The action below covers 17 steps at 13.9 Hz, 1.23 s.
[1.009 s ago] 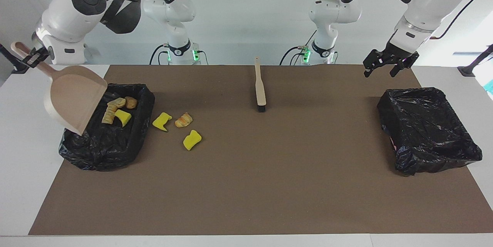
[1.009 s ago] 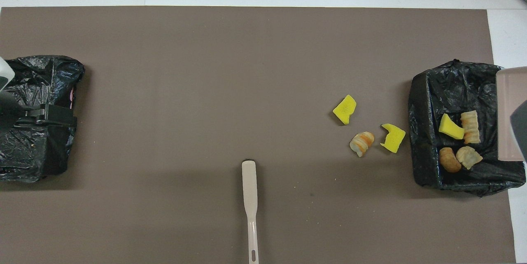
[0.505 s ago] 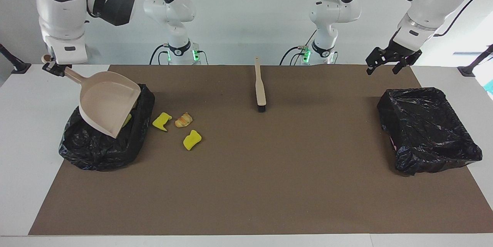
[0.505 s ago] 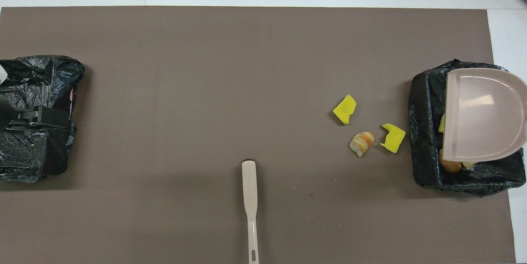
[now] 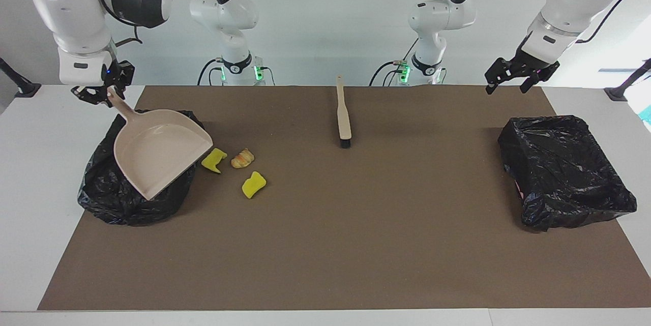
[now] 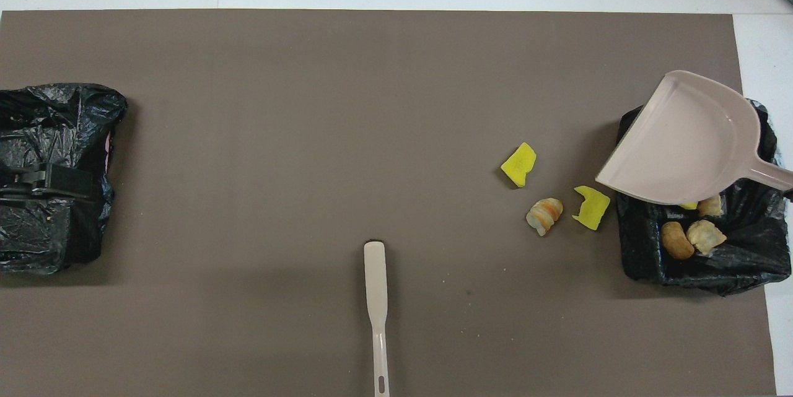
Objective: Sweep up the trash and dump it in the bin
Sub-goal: 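Bring the empty dustpan back to the table center with the right gripper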
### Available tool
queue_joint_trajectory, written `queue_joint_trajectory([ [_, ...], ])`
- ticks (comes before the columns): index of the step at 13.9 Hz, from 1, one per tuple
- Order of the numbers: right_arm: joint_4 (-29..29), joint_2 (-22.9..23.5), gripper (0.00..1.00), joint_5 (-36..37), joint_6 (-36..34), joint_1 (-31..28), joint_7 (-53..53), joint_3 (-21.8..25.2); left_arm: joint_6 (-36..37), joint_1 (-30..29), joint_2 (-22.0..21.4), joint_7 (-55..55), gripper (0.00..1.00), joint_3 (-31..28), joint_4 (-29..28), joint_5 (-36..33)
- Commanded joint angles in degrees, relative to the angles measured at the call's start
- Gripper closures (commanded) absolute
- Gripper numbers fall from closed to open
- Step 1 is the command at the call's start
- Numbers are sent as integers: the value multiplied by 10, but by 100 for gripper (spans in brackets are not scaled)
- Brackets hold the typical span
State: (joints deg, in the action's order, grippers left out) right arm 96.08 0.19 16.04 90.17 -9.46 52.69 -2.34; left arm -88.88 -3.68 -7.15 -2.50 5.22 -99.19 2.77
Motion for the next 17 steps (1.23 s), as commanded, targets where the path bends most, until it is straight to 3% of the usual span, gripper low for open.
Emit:
queue_joint_trajectory([
  [1, 17, -16, 100, -42, 7, 49, -176, -2, 19, 1, -2, 5, 0, 0, 9, -9],
  [5, 12, 9, 100, -125, 32, 109, -391, -2, 19, 1, -10, 7, 0, -10, 11, -9],
  [9, 5, 58, 100, -179, 110, 197, -578, -2, 20, -5, -37, -1, 0, -11, 8, -8],
  [13, -5, 124, 100, -183, 212, 275, -711, -3, 20, -5, -38, -1, 0, -10, 6, -8],
  [17, -62, 216, 100, -191, 277, 343, -788, -2, 20, -2, -38, -2, 0, -11, 6, -9],
])
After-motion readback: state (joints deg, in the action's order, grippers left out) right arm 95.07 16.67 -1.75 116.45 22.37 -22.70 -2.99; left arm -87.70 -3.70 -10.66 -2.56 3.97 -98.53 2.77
